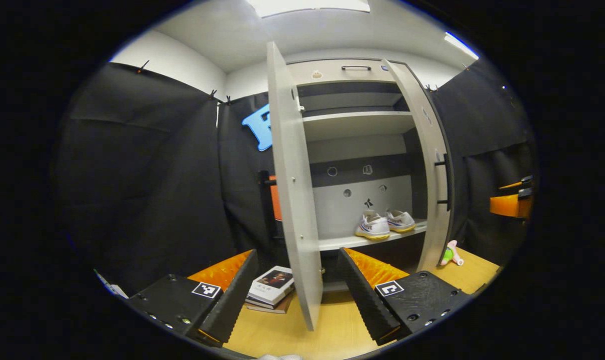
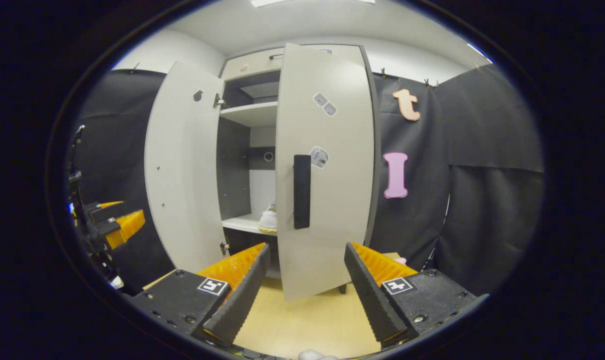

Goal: Grab one shoe with the right hand and put it into the shoe cabinet, grab the other shoe with the left hand and put it into the shoe cabinet; then close the right door with the right hand and the left door with the left hand.

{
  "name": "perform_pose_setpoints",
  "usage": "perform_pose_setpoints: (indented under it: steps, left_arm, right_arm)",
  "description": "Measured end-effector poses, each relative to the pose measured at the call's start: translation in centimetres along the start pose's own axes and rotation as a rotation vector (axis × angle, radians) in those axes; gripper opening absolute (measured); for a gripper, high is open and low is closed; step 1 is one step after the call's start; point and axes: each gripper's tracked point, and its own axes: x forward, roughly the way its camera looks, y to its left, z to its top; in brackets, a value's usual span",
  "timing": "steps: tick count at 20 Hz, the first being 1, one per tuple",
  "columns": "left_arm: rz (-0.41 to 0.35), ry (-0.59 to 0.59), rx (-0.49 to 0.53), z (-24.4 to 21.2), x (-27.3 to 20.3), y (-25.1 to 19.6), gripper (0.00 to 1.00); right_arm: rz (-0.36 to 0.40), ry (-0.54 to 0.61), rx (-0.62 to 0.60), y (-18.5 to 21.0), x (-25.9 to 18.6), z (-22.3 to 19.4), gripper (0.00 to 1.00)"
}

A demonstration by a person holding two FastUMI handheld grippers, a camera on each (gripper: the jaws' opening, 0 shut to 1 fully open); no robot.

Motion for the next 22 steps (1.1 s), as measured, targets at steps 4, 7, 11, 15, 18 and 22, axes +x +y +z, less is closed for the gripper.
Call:
perform_pose_setpoints:
  steps: [4,7,11,15,18,22]
  left_arm:
    - [0.095,-0.021,0.006,0.6,3.2,5.7,0.96]
    - [0.14,-0.001,0.015,-0.3,5.9,8.5,0.96]
    - [0.13,-0.017,0.022,-0.1,8.8,9.3,0.96]
    - [0.113,-0.047,0.056,0.7,9.6,8.9,0.93]
    - [0.091,-0.045,0.011,0.2,9.6,8.0,0.92]
    - [0.101,-0.054,0.025,0.4,9.5,7.5,0.85]
  right_arm:
    - [-0.021,0.015,0.019,0.6,-1.4,-1.0,1.0]
    - [-0.033,0.025,0.026,1.2,-2.3,-1.6,0.97]
    - [-0.026,0.045,0.016,2.6,-3.2,-2.6,0.97]
    - [-0.014,0.064,0.02,3.6,-3.8,-3.3,0.98]
    - [-0.012,0.069,0.022,3.6,-4.1,-3.6,0.98]
    - [-0.02,0.067,0.016,3.3,-4.6,-3.5,0.98]
